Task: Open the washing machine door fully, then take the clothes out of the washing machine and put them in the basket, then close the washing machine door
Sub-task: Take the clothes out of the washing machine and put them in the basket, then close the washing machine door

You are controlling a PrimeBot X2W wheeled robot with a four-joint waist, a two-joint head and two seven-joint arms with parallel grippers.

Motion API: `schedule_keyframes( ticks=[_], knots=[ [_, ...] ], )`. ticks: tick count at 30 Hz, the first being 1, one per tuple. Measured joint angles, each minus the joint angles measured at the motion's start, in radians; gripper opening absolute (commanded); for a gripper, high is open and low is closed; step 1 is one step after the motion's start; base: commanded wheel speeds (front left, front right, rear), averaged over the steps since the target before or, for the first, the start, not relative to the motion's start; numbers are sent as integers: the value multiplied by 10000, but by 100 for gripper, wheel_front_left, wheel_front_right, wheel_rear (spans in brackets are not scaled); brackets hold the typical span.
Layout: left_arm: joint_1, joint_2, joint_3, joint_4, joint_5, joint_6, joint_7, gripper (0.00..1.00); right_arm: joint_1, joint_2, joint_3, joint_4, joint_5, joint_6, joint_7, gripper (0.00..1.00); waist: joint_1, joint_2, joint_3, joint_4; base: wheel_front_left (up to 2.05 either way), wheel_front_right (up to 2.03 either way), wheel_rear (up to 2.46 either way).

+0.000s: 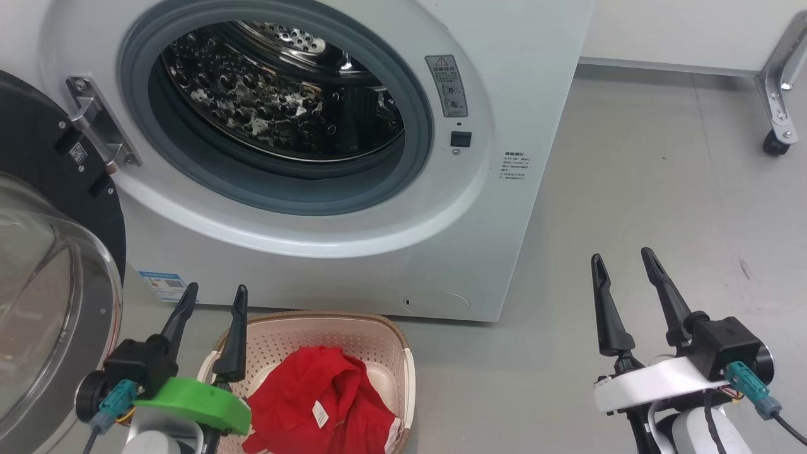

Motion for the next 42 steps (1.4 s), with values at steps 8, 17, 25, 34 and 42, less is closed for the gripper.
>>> schedule_keyframes(
  ticks=[8,17,25,34,42],
  knots=[
    [262,-8,0,-336,35,0,0,100,3,10,-8,-59,0,40,0,100,0,0,-15,-92,0,0,0],
    [381,-13,6,-610,105,0,0,100,24,25,-8,-90,0,44,-2,100,0,0,-27,-179,0,0,0],
    [571,-52,6,-771,180,0,0,100,45,35,-35,-98,-2,46,0,100,0,0,-18,-204,0,0,0],
    [623,-102,6,-851,201,0,0,100,54,50,-40,-100,-4,86,-2,100,0,0,-65,-210,0,0,0],
    [642,-127,33,-982,211,0,0,100,161,63,-38,-100,-6,90,-2,100,0,0,-63,-237,-2,2,0]
  ],
)
